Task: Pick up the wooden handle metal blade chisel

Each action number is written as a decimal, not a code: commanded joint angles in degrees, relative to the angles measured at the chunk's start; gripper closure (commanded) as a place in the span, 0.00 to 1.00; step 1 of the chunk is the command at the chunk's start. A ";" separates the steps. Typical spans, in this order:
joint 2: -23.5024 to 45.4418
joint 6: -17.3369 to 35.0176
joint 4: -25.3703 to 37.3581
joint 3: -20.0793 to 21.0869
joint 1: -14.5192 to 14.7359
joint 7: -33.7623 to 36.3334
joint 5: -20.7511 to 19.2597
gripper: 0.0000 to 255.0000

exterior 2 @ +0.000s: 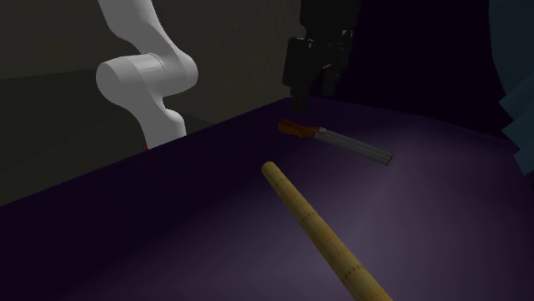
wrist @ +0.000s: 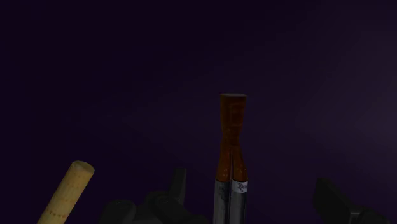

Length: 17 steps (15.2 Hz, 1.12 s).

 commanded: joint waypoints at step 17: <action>7.36 8.26 0.09 -0.17 0.07 -1.61 -0.18 1.00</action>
